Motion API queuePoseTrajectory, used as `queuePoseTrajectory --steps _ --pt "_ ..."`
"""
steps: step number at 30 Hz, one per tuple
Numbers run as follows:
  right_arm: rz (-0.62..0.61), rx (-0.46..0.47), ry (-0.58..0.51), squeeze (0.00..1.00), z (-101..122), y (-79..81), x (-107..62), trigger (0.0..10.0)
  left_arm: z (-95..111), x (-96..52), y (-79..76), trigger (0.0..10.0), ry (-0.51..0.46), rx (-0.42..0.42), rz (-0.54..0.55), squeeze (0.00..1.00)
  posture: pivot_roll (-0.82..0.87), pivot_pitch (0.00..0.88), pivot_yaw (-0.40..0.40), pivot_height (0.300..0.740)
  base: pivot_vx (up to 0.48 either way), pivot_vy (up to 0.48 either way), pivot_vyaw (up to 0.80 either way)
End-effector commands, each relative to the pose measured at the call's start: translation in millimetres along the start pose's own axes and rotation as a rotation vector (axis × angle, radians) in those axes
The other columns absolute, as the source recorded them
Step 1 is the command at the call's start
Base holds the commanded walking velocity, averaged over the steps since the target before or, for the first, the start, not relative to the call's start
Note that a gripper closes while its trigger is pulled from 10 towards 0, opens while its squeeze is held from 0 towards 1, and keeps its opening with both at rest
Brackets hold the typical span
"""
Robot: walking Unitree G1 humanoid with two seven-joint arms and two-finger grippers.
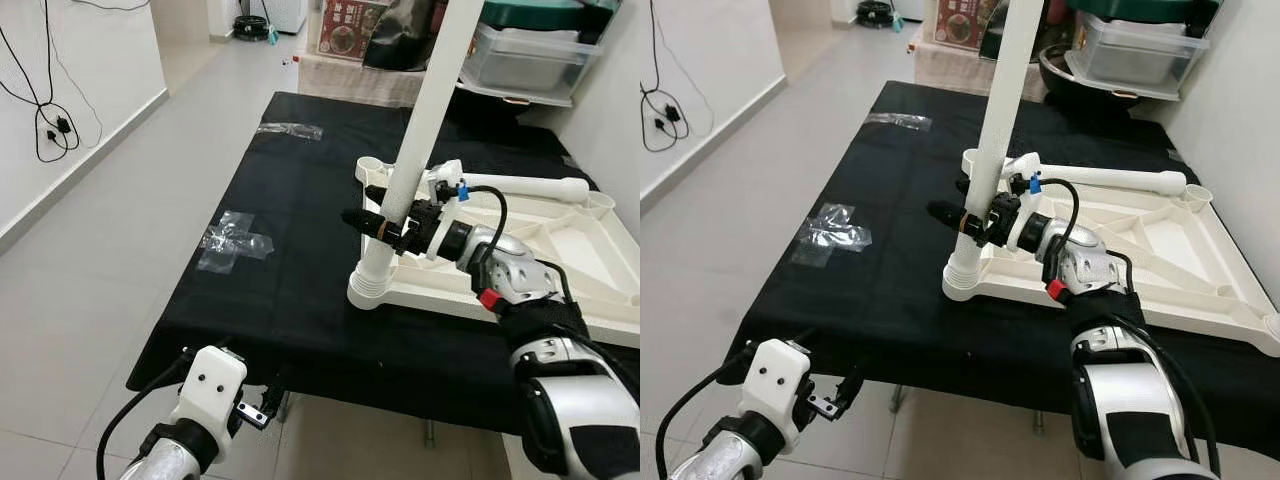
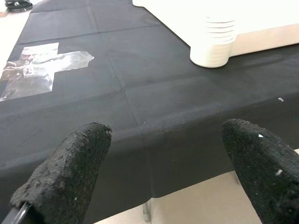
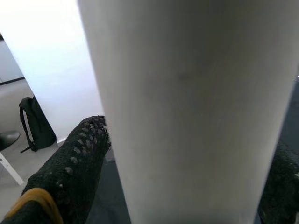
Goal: Building children table
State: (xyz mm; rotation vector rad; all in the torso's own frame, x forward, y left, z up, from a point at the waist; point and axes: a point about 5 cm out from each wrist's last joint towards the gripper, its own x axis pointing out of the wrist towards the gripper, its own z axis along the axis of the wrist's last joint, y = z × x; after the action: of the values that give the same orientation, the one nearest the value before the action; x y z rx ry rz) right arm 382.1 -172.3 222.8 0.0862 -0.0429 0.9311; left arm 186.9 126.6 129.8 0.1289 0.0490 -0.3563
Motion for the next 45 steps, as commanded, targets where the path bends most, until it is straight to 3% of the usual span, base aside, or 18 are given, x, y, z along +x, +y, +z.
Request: queuePoseTrajectory --steps 1,6,7,10,11,22,31,32,33,37,39,42,44,45 --pt "-0.012 -0.010 -0.015 0.00 2 -1.5 0.7 10.0 1 -1.2 -4.4 10.0 0.001 -0.011 -0.010 0.00 0.14 0.103 -0.131 0.740 0.000 0.000 0.00" --pt "-0.030 -0.009 -0.034 0.00 4 -2.7 3.0 10.0 1 -1.3 -4.7 10.0 0.002 -0.011 -0.011 0.00 0.14 0.101 -0.133 0.740 0.000 0.000 0.00" --pt "-0.032 -0.006 -0.037 0.00 3 -2.6 3.8 2.3 1 -1.5 -4.9 10.0 0.002 -0.011 -0.011 0.00 0.15 0.098 -0.134 0.740 0.000 0.000 0.00" --pt "-0.033 -0.004 -0.039 0.00 3 -2.5 4.1 2.3 1 -1.6 -5.0 10.0 0.002 -0.012 -0.012 0.00 0.15 0.098 -0.134 0.740 0.000 0.000 0.00" --pt "-0.036 0.004 -0.045 0.00 2 -2.1 4.6 0.0 1 -1.5 -4.9 10.0 0.002 -0.011 -0.011 0.00 0.15 0.098 -0.133 0.740 0.000 0.000 0.00" --pt "-0.018 0.014 -0.051 0.00 -9 4.5 6.4 0.0 1 -1.3 -4.5 10.0 0.004 -0.008 -0.011 0.00 0.14 0.104 -0.133 0.740 0.000 0.000 0.00" --pt "-0.202 -0.023 -0.097 0.00 -23 10.3 -1.4 0.0 2 -1.3 -3.9 10.0 0.002 -0.009 -0.013 0.00 0.13 0.110 -0.125 0.740 0.000 0.000 0.00" --pt "-0.319 -0.034 -0.112 0.00 -26 10.1 -4.2 0.0 2 -1.1 -3.5 10.0 0.002 -0.011 -0.013 0.00 0.12 0.112 -0.121 0.740 0.000 0.000 0.00" --pt "-0.319 -0.034 -0.112 0.00 -26 10.1 -4.2 0.0 2 -1.1 -3.5 10.0 0.002 -0.011 -0.013 0.00 0.12 0.112 -0.121 0.740 0.000 0.000 0.00" --pt "-0.712 -0.028 -0.163 0.00 -35 9.8 -13.3 0.0 2 -0.2 -2.7 10.0 0.004 -0.012 -0.017 0.00 0.12 0.114 -0.113 0.740 0.000 0.000 0.00" --pt "-0.908 0.035 -0.160 0.00 -41 11.3 -15.7 0.0 2 -0.2 -2.6 10.0 0.003 -0.012 -0.019 0.00 0.12 0.115 -0.114 0.740 0.000 0.000 0.00" --pt "-0.958 0.053 -0.157 0.00 -42 12.6 -16.7 0.0 2 -0.2 -2.6 10.0 0.003 -0.012 -0.019 0.00 0.12 0.115 -0.114 0.740 0.000 0.000 0.00" --pt "-1.122 0.049 -0.165 0.00 -40 23.6 -10.6 0.0 2 0.2 -2.7 10.0 0.003 -0.013 -0.019 0.00 0.13 0.115 -0.117 0.740 0.000 0.000 0.00" --pt "-1.265 0.061 -0.154 0.00 -40 32.9 -4.9 0.0 2 0.3 -2.7 10.0 0.003 -0.013 -0.019 0.00 0.13 0.117 -0.116 0.740 0.000 0.000 0.00"
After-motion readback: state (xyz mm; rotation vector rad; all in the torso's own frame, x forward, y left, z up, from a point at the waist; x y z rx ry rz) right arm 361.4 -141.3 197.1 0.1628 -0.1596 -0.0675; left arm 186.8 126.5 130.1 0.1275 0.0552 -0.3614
